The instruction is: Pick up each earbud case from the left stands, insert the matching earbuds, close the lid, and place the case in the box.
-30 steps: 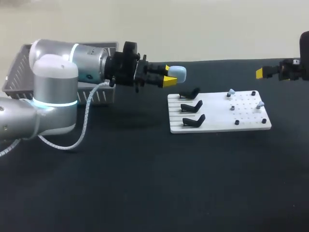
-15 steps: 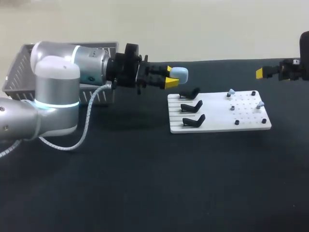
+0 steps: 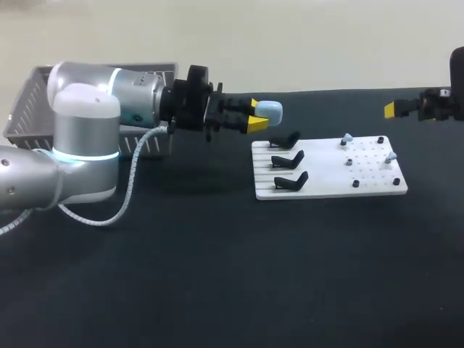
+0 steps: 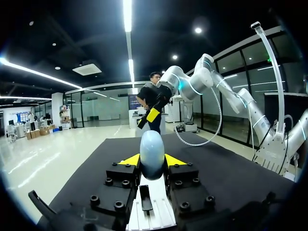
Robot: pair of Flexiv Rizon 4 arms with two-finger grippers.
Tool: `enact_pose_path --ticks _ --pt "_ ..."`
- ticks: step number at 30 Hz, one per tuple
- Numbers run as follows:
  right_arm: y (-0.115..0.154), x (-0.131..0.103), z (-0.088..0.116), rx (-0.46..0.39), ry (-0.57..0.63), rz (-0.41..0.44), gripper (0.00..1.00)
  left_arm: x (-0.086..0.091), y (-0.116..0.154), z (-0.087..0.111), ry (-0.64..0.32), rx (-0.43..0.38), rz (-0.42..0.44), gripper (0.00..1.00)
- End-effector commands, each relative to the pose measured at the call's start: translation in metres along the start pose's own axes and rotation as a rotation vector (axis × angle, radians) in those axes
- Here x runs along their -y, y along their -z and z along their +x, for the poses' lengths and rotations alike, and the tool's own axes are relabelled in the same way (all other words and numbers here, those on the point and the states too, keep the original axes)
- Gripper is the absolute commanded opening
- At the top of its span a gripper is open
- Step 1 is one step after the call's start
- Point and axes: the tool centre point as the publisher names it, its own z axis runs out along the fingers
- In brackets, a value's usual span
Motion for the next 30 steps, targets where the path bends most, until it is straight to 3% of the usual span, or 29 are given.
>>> enact_pose_path --ticks 1,6,17,23,30 --pt "0.003 -0.011 0.009 -0.011 0.02 -0.012 1.0 0.0 0.0 0.001 -0.002 0.003 0.0 0.0" --pt "0.013 -0.05 0.03 -0.03 0.069 0.01 1.0 0.0 0.0 0.001 -0.002 0.003 0.0 0.0" --pt "0.013 -0.123 0.048 -0.049 0.097 0.053 1.0 0.0 0.0 0.001 -0.002 0.003 0.0 0.0" --pt "0.003 -0.157 0.044 -0.044 0.135 0.09 1.0 0.0 0.0 0.001 -0.002 0.003 0.0 0.0" --pt "-0.014 -0.18 0.031 -0.058 0.163 0.045 1.0 0.0 0.0 0.001 -0.002 0.003 0.0 0.0"
